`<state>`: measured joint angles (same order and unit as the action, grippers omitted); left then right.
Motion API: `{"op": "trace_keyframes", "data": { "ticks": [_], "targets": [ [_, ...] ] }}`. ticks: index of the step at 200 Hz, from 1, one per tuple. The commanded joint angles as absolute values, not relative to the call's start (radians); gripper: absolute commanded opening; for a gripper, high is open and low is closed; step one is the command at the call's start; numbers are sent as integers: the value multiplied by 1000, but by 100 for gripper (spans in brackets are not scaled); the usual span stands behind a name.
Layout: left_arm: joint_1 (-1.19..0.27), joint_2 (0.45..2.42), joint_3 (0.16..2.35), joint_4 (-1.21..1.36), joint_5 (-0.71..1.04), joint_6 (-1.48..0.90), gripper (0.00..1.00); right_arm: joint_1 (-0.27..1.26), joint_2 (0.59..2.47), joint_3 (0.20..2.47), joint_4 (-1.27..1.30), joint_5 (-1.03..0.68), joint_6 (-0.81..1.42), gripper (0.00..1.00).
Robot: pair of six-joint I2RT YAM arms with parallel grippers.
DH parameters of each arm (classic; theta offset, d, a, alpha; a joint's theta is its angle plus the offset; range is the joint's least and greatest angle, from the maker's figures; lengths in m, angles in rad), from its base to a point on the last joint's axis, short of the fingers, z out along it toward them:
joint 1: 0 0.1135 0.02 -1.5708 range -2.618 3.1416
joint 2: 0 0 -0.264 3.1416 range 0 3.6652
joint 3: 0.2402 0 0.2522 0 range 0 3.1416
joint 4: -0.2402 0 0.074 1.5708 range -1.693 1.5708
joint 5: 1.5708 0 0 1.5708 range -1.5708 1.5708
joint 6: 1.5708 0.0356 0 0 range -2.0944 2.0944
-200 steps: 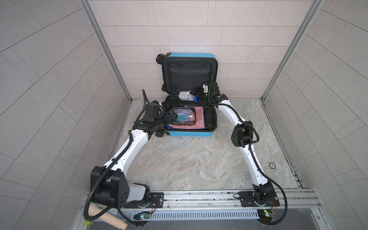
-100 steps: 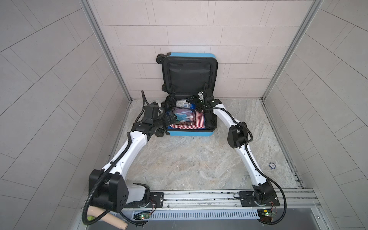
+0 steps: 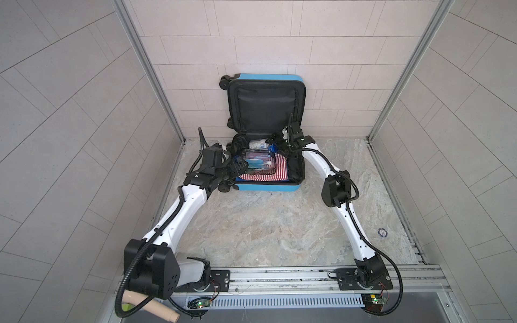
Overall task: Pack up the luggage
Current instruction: 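Lower the container beside the pouch and open the right gripper, then withdraw the right gripper and move both grippers to the suitcase's near edges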
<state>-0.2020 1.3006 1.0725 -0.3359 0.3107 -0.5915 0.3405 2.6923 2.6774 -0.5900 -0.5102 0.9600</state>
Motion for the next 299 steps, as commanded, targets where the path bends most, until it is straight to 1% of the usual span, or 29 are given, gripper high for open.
{"op": "trace_keyframes", "data": {
  "ticks": [1, 46, 50, 58, 79, 92, 108, 125, 169, 187, 205, 227, 237, 243, 248, 254, 264, 275, 288, 299],
  "targets": [
    [-193, 1276, 1066, -331, 309, -597, 100, 331, 2584, 2698, -670, -459, 893, 99],
    [-161, 1291, 1070, -325, 309, -611, 100, 336, 2509, 2695, -783, -395, 790, 99],
    [-153, 1292, 1071, -326, 310, -612, 100, 339, 2503, 2693, -785, -391, 783, 96],
    [-135, 1297, 1073, -328, 313, -617, 98, 339, 2495, 2686, -786, -390, 772, 87],
    [-85, 1325, 1091, -347, 329, -621, 91, 343, 2505, 2685, -770, -410, 777, 59],
    [-56, 1353, 1106, -362, 345, -618, 87, 346, 2522, 2685, -750, -433, 791, 48],
    [-31, 1390, 1120, -378, 361, -611, 82, 348, 2548, 2685, -722, -451, 807, 41],
    [-22, 1413, 1122, -381, 376, -602, 81, 353, 2580, 2684, -686, -479, 831, 38],
    [-21, 1420, 1091, -378, 384, -588, 80, 350, 2670, 2684, -590, -506, 919, 35],
    [-21, 1424, 1090, -385, 382, -577, 81, 348, 2691, 2684, -575, -495, 931, 34],
    [-21, 1433, 1101, -396, 376, -566, 85, 346, 2700, 2685, -583, -474, 931, 33],
    [-21, 1452, 1117, -406, 371, -550, 85, 341, 2695, 2685, -592, -477, 931, 30],
    [-21, 1464, 1124, -408, 370, -542, 85, 343, 2684, 2684, -593, -486, 927, 30],
    [-21, 1472, 1129, -411, 370, -537, 85, 344, 2675, 2684, -594, -492, 924, 33],
    [-21, 1479, 1133, -413, 370, -534, 85, 343, 2666, 2684, -595, -497, 921, 39],
    [-21, 1487, 1136, -413, 370, -530, 85, 344, 2654, 2684, -597, -503, 912, 48],
    [-21, 1501, 1144, -414, 367, -520, 84, 347, 2629, 2684, -610, -503, 893, 67],
    [-21, 1516, 1154, -417, 359, -509, 84, 347, 2596, 2684, -630, -502, 864, 79],
    [-21, 1540, 1164, -422, 352, -491, 83, 347, 2558, 2684, -659, -501, 832, 87],
    [-23, 1560, 1178, -428, 348, -478, 81, 347, 2524, 2684, -690, -501, 803, 90]
  ]
}}
